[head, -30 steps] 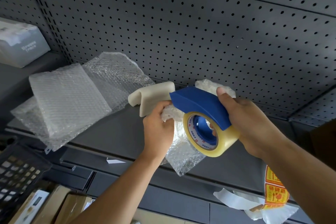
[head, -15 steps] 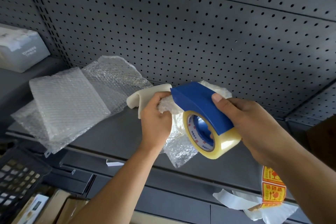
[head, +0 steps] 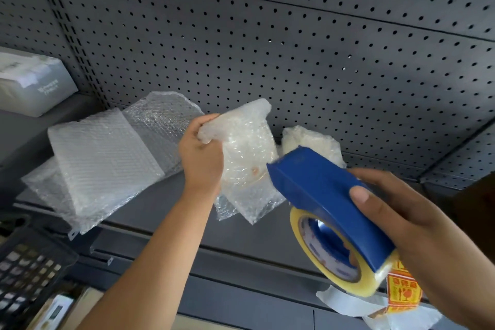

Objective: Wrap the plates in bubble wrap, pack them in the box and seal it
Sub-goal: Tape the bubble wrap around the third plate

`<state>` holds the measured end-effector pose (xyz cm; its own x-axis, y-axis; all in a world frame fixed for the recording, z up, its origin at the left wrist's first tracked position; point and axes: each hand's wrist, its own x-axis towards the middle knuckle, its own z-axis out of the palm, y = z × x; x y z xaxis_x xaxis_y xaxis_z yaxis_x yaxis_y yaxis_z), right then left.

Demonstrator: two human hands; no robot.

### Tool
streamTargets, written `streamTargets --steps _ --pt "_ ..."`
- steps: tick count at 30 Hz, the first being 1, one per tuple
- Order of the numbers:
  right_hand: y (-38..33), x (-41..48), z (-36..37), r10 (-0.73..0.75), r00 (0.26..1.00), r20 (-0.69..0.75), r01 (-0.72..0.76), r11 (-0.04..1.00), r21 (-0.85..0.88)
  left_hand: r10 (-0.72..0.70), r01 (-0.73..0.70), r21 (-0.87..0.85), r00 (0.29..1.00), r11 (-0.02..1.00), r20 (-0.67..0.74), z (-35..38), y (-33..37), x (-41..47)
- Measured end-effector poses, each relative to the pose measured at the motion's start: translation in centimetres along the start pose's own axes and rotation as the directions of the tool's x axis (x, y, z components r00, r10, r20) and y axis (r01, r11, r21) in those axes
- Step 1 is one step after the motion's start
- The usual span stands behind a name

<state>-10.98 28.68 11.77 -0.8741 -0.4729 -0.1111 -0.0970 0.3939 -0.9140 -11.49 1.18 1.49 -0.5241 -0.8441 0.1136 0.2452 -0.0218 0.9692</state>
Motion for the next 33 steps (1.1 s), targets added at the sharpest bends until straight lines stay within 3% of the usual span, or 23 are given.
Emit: streamTargets --steps 2,4,8,12,15,18,21,24,28,31,33 --pt "0.5 -0.4 -0.3 -0.011 1.000 -0.010 0.011 1.000 0.015 -0.040 0.039 -0.017 0.999 0.999 -0.008 -0.2 0.2 0.4" --pt "1.0 -0.7 -0.3 0.000 1.000 0.002 0.000 1.000 -0.003 -0.166 0.166 -0.114 0.986 0.979 0.012 0.0 0.4 0.0" --pt "1.8 -0.7 -0.1 -0.019 1.000 0.015 0.019 1.000 -0.013 -0.372 0.383 -0.347 0.923 0.856 0.102 0.9 0.6 -0.7" --pt "1.3 -0.3 -0.5 -0.026 0.999 -0.035 0.028 0.998 0.061 -0.422 0.459 -0.214 0.885 0.862 0.197 1.1 -1.5 -1.4" --pt "1.0 0.2 -0.7 -0.008 0.998 -0.061 0.013 0.997 0.080 -0.436 0.453 -0.125 0.889 0.883 0.143 0.4 -4.6 -2.9" --pt "1.7 0.7 -0.5 0.051 0.998 -0.036 -0.049 0.998 0.050 -0.414 0.415 -0.019 0.910 0.910 0.024 -0.3 -7.4 -3.4" --pt "2.6 1.0 0.0 0.120 0.992 -0.026 -0.120 0.993 0.008 -0.298 0.294 0.138 0.955 0.946 0.007 -0.7 -8.4 -3.9" --pt "3.0 1.4 -0.1 0.150 0.988 -0.027 -0.150 0.989 0.007 -0.091 0.034 0.383 0.987 0.923 0.132 -1.5 -8.5 -3.9" --pt "2.8 1.9 0.1 0.126 0.992 0.009 -0.126 0.992 0.012 0.070 -0.254 0.618 0.949 0.744 0.306 -3.0 -9.2 -2.7" --pt "2.6 2.3 0.2 0.108 0.994 0.028 -0.109 0.994 0.017 0.055 -0.329 0.636 0.910 0.697 0.411 -4.4 -8.5 -3.1" --pt "2.6 2.6 0.2 0.104 0.994 0.025 -0.105 0.994 0.026 0.150 -0.392 0.609 0.900 0.690 0.409 -5.7 -7.2 -4.7"
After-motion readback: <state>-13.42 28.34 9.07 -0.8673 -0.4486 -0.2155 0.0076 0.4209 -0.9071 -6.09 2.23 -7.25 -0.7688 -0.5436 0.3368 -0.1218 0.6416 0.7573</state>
